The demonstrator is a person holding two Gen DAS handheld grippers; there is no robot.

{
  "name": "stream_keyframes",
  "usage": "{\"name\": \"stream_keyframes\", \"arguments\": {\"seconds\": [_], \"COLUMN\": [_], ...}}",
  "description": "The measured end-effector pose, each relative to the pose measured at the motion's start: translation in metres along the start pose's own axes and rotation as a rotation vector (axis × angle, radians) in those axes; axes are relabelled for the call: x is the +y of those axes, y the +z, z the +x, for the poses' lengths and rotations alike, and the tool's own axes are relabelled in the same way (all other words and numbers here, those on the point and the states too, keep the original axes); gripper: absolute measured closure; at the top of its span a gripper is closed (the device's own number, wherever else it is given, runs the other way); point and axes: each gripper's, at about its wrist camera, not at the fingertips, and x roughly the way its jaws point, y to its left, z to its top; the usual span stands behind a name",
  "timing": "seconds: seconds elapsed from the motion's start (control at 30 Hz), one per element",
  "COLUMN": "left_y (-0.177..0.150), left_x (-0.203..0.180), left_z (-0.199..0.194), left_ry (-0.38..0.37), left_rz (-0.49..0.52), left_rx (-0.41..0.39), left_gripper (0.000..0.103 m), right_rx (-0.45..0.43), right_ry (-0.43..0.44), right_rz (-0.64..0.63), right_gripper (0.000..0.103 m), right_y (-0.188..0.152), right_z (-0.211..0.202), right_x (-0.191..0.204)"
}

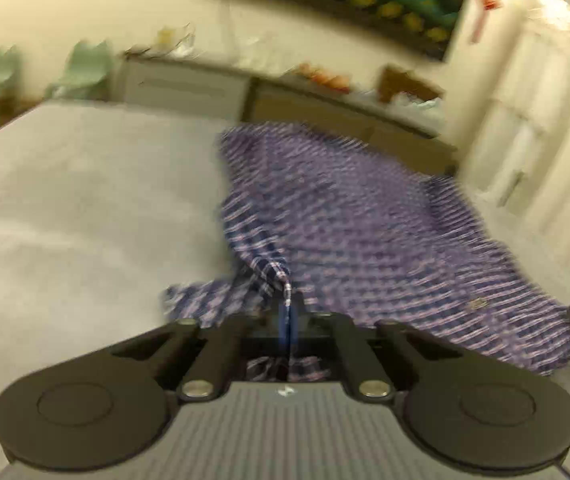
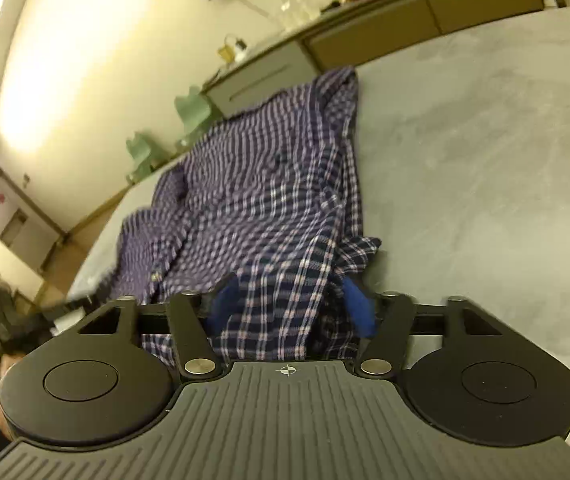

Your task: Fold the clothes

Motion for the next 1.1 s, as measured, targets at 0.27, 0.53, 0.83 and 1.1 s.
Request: {"name": "stream_keyframes", "arguments": {"seconds": [0.27, 0.53, 0.83, 1.1], "left_y": [-0.006, -0.012, -0.006, -0.013], "left_x": [0.045, 0.036, 0.018, 0.042], "left_z": [-0.008, -0.029, -0.011, -0.011], "left_ry": [-0.069, 0.133, -0.188, -0.141], "left_rz": [-0.161, -0.104, -0.042, -0.176], "left_rx": [-0.05, -0.064, -0.04, -0.015], "left_gripper": [0.092, 0.033, 0.101, 0.079], "right_rx": [0.023, 0.011, 0.023, 0.036], "right_ry": [-0.003, -0.011, -0.004, -0.028], "right_rz": [-0.05, -0.064, -0.141, -0.127], "right_gripper": [0.077, 0.044, 0.078, 0.062], "right_y": [0.002, -0.001, -0.003, -0.003], "right_z": [0.007, 0.011, 0.01, 0.013], "right_x": [0.007, 0.013, 0.023, 0.017]}}
